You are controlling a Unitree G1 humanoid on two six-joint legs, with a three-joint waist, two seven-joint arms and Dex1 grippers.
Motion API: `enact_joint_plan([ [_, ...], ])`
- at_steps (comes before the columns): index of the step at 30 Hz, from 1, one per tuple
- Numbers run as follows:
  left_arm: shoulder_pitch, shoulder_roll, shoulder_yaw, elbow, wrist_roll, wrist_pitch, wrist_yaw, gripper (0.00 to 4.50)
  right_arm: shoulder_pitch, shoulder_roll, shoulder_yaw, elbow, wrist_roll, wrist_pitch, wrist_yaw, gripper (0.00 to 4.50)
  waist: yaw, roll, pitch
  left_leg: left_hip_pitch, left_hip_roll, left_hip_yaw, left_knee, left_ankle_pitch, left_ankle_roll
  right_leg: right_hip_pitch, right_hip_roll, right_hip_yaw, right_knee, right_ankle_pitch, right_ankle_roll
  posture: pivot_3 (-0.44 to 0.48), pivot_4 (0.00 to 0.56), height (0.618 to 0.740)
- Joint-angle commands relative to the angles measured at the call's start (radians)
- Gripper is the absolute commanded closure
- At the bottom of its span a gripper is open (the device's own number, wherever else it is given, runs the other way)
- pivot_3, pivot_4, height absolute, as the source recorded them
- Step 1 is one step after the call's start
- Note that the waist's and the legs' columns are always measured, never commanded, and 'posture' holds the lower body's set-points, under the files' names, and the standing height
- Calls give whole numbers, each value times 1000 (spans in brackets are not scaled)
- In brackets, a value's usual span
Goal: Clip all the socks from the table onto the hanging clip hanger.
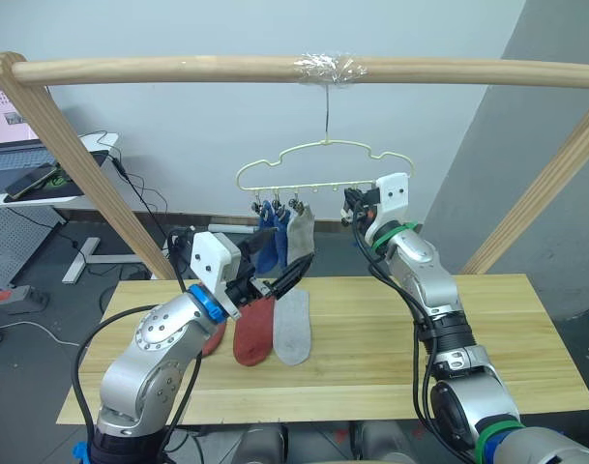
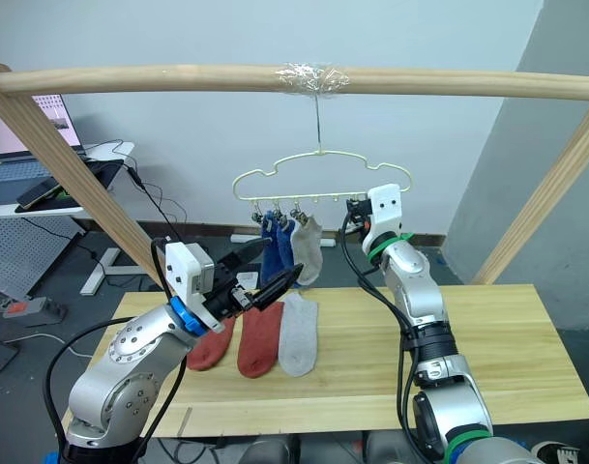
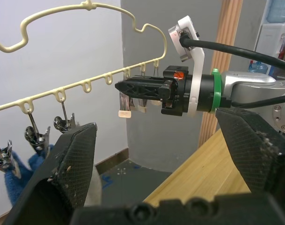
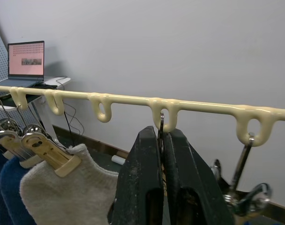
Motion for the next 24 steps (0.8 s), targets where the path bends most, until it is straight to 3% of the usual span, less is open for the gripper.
enact_joint_plan([
  [1, 3, 23, -21, -19, 29, 12, 5, 0, -13, -7, -27, -36, 39, 31, 11, 4490, 0, 0, 0, 0, 0, 0, 0, 0, 0, 0, 0, 0, 0, 0, 0, 81, 88, 740],
  [6, 9, 2, -91, 195, 163, 34, 78, 0, 1, -29, -47, -111, 116, 214, 42, 4490, 0, 0, 0, 1, 0, 0, 0, 0, 0, 1, 0, 0, 0, -1, 1, 63, 101, 740],
  [12, -74, -67, -212, 558, 356, -124, 80, 0, 13, -45, -85, -250, 229, 457, 30, 4490, -1, 0, 3, 0, 0, 0, 0, 0, 1, 0, 0, 0, 0, -1, 1, -6, 139, 740],
  [19, -205, -138, -302, 916, 511, -304, 42, 0, 25, -57, -97, -351, 254, 553, -10, 4490, -6, 1, 10, -1, 0, 0, 0, -1, 2, 0, 0, -1, -2, -1, 2, -41, 162, 740],
  [24, -259, -147, -354, 1093, 601, -311, 10, 0, 35, -45, -103, -384, 259, 577, -32, 4490, -22, 0, 12, -1, 0, 2, -1, -3, 4, 0, -1, 0, -3, -2, 3, -58, 164, 740],
])
